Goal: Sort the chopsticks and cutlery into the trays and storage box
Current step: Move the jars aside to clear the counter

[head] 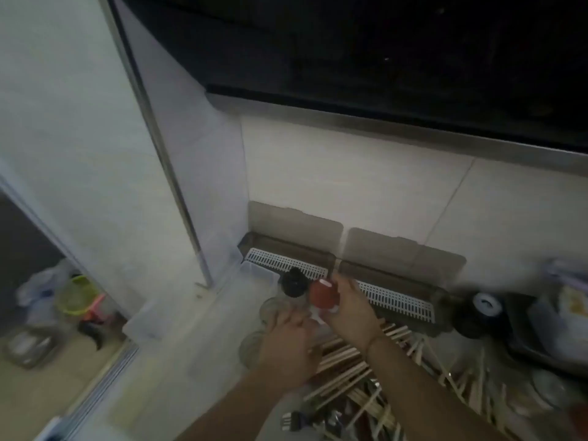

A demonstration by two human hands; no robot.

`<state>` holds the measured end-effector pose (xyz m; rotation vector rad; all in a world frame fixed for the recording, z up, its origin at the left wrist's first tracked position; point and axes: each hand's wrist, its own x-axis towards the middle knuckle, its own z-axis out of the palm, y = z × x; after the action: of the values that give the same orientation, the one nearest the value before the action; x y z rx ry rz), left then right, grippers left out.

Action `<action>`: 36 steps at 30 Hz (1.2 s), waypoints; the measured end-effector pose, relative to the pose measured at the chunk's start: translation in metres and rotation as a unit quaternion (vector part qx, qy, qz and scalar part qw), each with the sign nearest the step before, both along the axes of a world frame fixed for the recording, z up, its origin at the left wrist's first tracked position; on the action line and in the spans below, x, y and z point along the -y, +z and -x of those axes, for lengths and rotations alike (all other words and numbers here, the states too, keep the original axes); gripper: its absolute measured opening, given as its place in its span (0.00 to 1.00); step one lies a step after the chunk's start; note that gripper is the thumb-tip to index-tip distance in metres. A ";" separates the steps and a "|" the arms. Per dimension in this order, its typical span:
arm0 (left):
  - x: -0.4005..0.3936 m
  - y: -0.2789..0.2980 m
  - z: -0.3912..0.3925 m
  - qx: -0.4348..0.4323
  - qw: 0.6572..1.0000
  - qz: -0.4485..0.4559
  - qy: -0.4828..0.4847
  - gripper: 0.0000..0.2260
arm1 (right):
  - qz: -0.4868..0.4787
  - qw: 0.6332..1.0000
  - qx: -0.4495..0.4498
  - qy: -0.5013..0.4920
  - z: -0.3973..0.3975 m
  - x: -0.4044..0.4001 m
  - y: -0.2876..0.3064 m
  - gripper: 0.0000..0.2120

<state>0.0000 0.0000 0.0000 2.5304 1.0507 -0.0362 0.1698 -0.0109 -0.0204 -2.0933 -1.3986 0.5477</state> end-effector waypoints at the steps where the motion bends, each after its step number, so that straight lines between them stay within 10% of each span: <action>1: 0.000 -0.003 -0.001 -0.006 1.000 -0.002 -0.022 0.22 | 0.002 1.000 0.012 0.000 0.000 -0.009 -0.002 0.37; 11: -0.005 -0.030 0.007 0.033 0.990 -0.099 -0.096 0.23 | 0.077 0.984 0.161 -0.008 0.004 -0.024 -0.011 0.33; 23: 0.014 -0.046 -0.070 0.171 0.968 -0.020 -0.183 0.12 | -0.089 0.978 0.011 -0.191 -0.024 0.085 0.017 0.40; 36: 0.158 -0.056 -0.194 0.206 0.933 0.099 -0.277 0.14 | -0.061 0.820 0.047 -0.566 -0.090 0.356 0.032 0.34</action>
<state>0.1943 -0.1576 -0.0562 2.4137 0.1500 0.2139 0.2602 -0.3665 0.0120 -2.3831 -0.0293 -0.1517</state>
